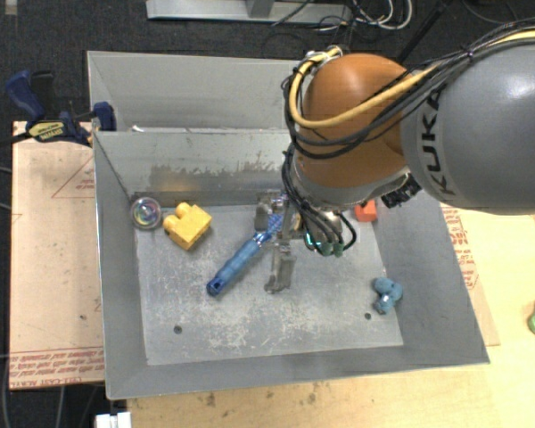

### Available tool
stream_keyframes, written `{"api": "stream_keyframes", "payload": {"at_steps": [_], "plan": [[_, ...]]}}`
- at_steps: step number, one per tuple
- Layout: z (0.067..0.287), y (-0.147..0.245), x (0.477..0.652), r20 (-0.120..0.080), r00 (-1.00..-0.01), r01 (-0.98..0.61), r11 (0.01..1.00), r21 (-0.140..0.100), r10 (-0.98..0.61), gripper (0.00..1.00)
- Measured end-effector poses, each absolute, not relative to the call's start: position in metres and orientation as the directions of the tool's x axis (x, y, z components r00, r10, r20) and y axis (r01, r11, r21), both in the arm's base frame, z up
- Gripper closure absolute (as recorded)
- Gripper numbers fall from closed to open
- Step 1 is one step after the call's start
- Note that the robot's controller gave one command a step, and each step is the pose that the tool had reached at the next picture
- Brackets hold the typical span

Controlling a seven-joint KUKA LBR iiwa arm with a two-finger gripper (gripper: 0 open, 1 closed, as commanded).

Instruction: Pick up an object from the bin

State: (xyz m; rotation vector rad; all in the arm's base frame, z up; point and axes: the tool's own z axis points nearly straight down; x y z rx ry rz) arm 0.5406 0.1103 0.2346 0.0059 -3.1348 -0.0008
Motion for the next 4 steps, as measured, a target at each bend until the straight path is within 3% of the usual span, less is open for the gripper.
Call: {"api": "stream_keyframes", "payload": {"at_steps": [1,2,3,4], "plan": [[0.106,0.128,0.561,0.006,-0.994,-0.113,0.994,0.001,-0.113,0.0],[0.069,0.12,0.598,-0.002,-0.938,-0.346,0.938,0.001,-0.346,0.0],[0.07,0.12,0.599,-0.003,-0.938,-0.346,0.938,0.001,-0.346,1.0],[0.207,0.134,0.576,-0.01,-0.915,-0.404,0.915,-0.001,-0.404,1.0]]}}
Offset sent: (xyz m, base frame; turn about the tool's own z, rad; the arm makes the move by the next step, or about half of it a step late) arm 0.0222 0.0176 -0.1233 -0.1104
